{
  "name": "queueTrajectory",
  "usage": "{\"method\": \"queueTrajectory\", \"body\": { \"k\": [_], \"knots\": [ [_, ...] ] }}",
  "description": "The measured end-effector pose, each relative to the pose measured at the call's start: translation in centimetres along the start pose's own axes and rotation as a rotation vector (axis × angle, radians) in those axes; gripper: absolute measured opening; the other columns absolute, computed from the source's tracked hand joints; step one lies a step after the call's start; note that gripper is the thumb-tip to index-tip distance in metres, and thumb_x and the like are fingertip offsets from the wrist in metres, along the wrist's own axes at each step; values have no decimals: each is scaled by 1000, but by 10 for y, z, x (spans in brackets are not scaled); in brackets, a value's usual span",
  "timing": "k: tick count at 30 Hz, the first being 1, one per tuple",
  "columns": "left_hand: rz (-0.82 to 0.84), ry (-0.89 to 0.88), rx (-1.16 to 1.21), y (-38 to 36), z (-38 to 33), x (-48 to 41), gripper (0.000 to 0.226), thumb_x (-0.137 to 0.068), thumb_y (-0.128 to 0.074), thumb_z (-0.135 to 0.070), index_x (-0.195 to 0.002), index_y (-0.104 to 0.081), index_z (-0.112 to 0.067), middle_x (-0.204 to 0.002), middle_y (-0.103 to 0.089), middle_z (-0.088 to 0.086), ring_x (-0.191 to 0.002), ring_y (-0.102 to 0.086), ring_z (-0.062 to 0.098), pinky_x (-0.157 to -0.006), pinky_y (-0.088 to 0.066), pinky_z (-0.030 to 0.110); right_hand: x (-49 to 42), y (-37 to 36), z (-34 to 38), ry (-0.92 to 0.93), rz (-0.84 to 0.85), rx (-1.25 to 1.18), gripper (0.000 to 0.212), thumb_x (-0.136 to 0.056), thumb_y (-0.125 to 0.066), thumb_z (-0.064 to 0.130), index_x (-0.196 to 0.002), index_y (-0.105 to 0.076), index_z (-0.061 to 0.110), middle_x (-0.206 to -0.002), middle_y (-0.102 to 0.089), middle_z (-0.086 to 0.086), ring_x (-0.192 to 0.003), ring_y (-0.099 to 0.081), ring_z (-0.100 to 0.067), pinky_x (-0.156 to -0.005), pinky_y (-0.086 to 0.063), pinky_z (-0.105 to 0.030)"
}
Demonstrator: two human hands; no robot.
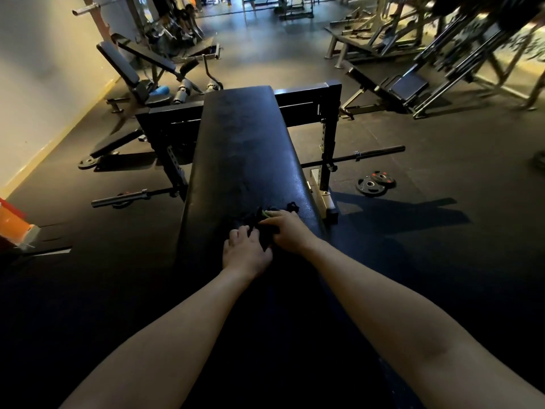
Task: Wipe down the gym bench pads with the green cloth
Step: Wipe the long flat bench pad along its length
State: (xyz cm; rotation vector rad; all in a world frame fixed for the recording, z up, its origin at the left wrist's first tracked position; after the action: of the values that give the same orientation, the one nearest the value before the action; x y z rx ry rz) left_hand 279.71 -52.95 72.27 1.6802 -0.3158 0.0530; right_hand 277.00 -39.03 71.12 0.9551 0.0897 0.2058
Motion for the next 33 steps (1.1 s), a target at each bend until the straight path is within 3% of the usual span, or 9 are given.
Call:
{"method": "queueTrajectory", "body": {
  "k": [4,8,11,13,18,21,27,33],
  "knots": [
    [-43,-7,-5,-10,3,2,73,-99,-34,-62,-157,-23,-18,-160,-23,10,-144,-20,29,-115,-21,42,21,3,-28,-76,-88,143,49,-92,-53,5,-136,-60,24,-151,-43,2,-136,-30,-28,-115,-31,-48],
    [-50,-48,9,-14,9,2,74,-101,-30,-63,-158,-18,-18,-161,-17,10,-145,-16,28,-116,-18,43,18,11,-51,-370,-277,126,56,-87,-49,0,-135,-60,26,-148,-40,-3,-129,-33,-37,-112,-27,-38],
    [-27,-64,-4,-13,11,0,75,-101,-28,-63,-159,-16,-17,-161,-16,10,-145,-15,28,-116,-18,42,9,5,-37,-534,-334,111,53,-89,-46,2,-133,-62,25,-145,-39,-7,-128,-29,-38,-113,-24,-40],
    [-25,-71,-16,-13,11,-1,75,-100,-29,-63,-158,-17,-17,-160,-17,10,-144,-16,28,-115,-19,42,1,-5,-15,-539,-349,101,48,-90,-47,5,-131,-63,24,-143,-40,-10,-126,-31,-38,-110,-28,-39],
    [-35,-122,1,-10,19,-3,66,-99,-41,-46,-155,-22,-17,-155,-23,7,-141,-20,28,-113,-21,41,-17,-30,26,-262,-180,37,38,-96,-55,15,-132,-65,22,-143,-45,-10,-124,-33,-36,-106,-22,-25],
    [-59,-120,15,-13,22,-5,69,-98,-41,-55,-154,-24,-21,-156,-24,6,-141,-20,27,-113,-22,42,-6,-18,14,-188,-148,95,42,-94,-53,8,-132,-65,21,-142,-46,-10,-125,-34,-36,-107,-22,-26],
    [-102,-106,53,-21,22,-4,79,-96,-32,-70,-158,-20,-22,-160,-19,5,-144,-16,26,-115,-18,43,23,3,-30,-503,-388,128,51,-89,-47,2,-129,-66,27,-140,-46,-10,-120,-38,-38,-102,-29,-32],
    [-74,-122,39,-18,21,-4,79,-97,-32,-68,-158,-19,-20,-161,-17,7,-145,-14,27,-116,-17,43,19,-15,-2,-636,-432,138,42,-93,-44,7,-128,-60,19,-137,-38,-19,-123,-33,-42,-104,-37,-42]
  ]
}}
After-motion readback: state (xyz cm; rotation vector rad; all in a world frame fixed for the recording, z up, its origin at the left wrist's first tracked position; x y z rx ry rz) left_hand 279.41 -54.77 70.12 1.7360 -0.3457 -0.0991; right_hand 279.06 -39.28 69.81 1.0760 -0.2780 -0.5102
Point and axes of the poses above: each hand's wrist, its own x-axis away from the middle knuckle, its own y-axis out of the back of the hand, z = x × y, the point moved 1 cm from there along -x, towards the middle knuckle
